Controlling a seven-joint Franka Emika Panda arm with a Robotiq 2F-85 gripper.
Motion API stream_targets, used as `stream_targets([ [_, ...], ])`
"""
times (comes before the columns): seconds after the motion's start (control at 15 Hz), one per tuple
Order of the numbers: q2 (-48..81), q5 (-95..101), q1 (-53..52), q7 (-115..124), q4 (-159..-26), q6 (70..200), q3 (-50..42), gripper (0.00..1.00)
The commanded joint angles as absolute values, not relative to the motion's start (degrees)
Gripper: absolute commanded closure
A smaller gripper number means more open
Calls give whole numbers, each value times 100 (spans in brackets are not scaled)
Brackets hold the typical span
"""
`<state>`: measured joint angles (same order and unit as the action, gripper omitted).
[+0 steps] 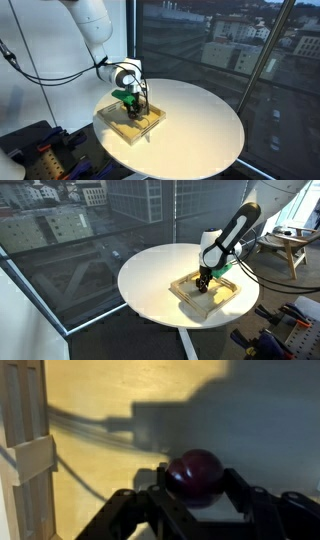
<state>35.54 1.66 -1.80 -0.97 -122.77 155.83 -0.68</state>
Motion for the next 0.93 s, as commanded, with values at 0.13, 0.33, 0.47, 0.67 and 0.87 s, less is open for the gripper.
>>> stream_targets([
  [0.13,3263,236,-189,-130,-12284,15122,-52,64],
  [0.33,3113,233,-179,-150,-12305,14981,-39,64],
  [0.47,3010,247,-192,-138,-12321,14897,-49,64],
  [0.67,2851,256,-193,-131,-12346,14778,-52,64],
  [0.87,2681,256,-177,-150,-12378,14653,-51,64],
])
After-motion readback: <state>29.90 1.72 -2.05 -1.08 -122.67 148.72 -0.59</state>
